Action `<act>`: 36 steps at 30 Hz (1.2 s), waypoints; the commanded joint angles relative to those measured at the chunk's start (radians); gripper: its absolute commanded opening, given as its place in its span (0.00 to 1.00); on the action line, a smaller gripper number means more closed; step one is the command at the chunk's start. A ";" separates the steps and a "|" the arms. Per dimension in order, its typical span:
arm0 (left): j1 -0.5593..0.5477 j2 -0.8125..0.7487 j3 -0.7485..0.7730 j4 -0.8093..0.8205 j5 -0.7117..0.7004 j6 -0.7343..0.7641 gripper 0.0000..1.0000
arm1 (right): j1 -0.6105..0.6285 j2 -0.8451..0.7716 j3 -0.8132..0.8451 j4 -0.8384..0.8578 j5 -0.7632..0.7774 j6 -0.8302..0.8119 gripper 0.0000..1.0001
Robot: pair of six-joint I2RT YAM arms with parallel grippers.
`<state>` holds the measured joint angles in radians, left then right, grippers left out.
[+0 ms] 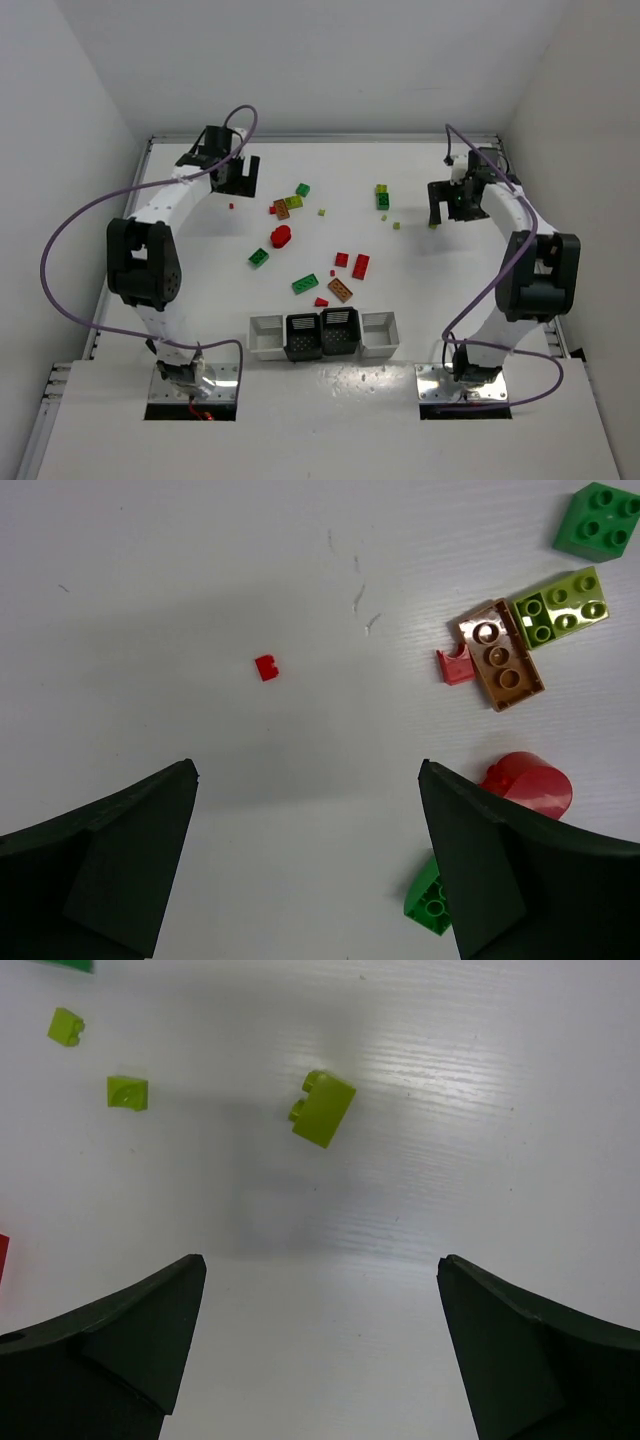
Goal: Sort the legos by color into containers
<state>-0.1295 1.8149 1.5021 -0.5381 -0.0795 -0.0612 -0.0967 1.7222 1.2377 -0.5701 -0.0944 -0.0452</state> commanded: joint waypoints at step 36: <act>-0.005 -0.095 -0.022 -0.002 -0.134 -0.040 0.99 | 0.002 0.298 0.157 0.134 0.061 0.242 0.57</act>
<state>-0.1364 1.7447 1.4822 -0.5461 -0.1894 -0.0875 -0.1013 2.0071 1.3556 -0.4519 -0.0410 0.1867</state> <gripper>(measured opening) 0.990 0.595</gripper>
